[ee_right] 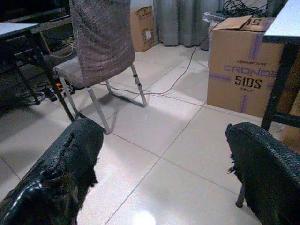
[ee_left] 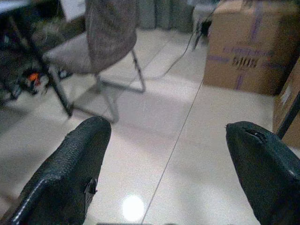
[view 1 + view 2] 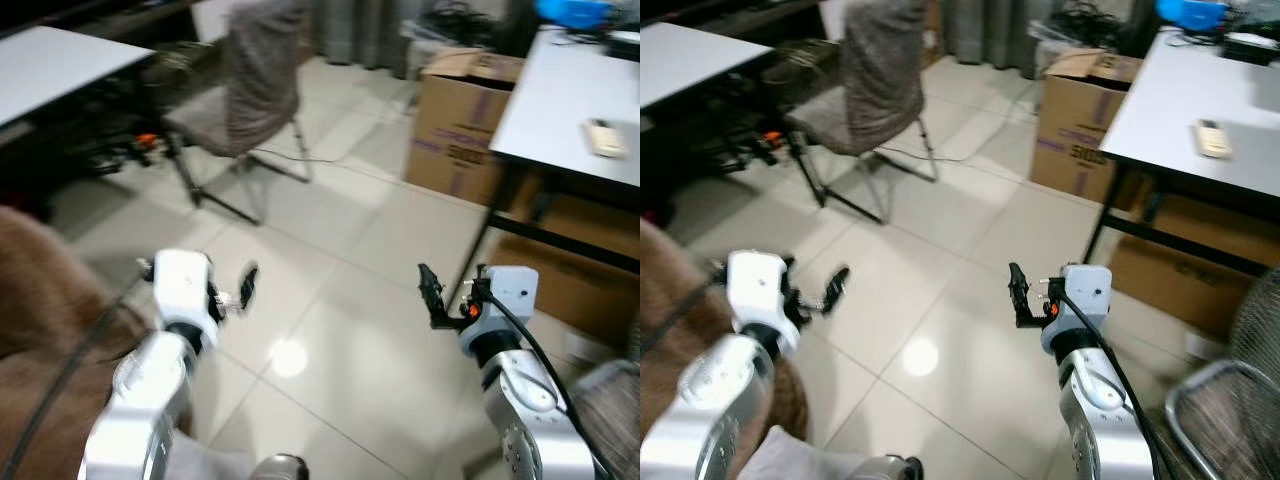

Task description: Move the pillow to the sofa from floor

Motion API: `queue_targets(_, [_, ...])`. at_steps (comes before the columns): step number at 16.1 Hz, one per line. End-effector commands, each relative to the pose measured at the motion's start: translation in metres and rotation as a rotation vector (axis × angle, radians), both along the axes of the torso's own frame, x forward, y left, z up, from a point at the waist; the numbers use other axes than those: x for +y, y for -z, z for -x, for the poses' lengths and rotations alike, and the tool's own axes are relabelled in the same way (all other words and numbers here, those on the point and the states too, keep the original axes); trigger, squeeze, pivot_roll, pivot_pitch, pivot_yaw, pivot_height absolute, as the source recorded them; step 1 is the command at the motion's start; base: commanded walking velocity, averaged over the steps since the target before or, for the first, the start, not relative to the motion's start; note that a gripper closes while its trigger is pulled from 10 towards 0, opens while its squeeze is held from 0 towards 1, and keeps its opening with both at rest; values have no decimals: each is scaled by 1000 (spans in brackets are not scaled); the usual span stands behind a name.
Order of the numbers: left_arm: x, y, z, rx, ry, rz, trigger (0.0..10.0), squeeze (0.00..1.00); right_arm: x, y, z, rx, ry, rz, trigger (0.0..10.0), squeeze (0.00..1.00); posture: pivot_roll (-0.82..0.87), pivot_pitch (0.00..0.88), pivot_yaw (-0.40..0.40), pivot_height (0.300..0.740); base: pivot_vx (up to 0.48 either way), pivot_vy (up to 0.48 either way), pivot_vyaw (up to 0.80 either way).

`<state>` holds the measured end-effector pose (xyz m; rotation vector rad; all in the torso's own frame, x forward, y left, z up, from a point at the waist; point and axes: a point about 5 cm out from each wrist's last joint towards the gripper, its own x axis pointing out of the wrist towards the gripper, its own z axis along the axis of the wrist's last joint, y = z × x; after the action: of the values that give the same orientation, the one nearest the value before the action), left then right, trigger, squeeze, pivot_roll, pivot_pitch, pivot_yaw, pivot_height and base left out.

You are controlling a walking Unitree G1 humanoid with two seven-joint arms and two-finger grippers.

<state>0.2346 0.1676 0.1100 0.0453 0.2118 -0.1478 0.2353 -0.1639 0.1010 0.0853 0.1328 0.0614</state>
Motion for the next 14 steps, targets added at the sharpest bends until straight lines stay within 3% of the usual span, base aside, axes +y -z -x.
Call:
queue_targets(1, [6,0,2,21,-41,-7,10000,0,-3,1,-1,0,33,4,10000,0,-11,0,96,740,0,0,800])
queue_targets(3, [3,1,-2,25,-15,4,10000,0,-5,5,-3,47,45,43,10000,0,-8,0,83,740,0,0,800])
queue_targets(4, [8,0,-7,-4,-46,-35,10000,0,-10,8,-8,42,83,78,10000,0,16,0,37,740,0,0,800])
queue_targets(5, [14,0,-8,-14,-90,-51,10000,0,-9,8,-11,34,54,72,10000,0,21,0,44,740,0,0,800])
queue_targets(8, [10,-1,0,-16,-54,-82,10000,0,-8,6,-16,25,16,45,10000,0,44,0,5,740,0,0,800])
queue_targets(9, [11,1,1,-12,-54,-103,10000,0,-7,6,-17,23,7,36,10000,0,38,0,7,740,0,0,800])
queue_targets(10, [6,4,1,-10,18,-192,10000,0,0,4,-20,18,-18,-10,10000,0,27,0,16,740,0,0,800])
queue_targets(14, [4,7,-7,-8,23,-206,10000,0,8,6,-12,26,-24,-10,10000,0,-6,0,68,740,0,0,800])
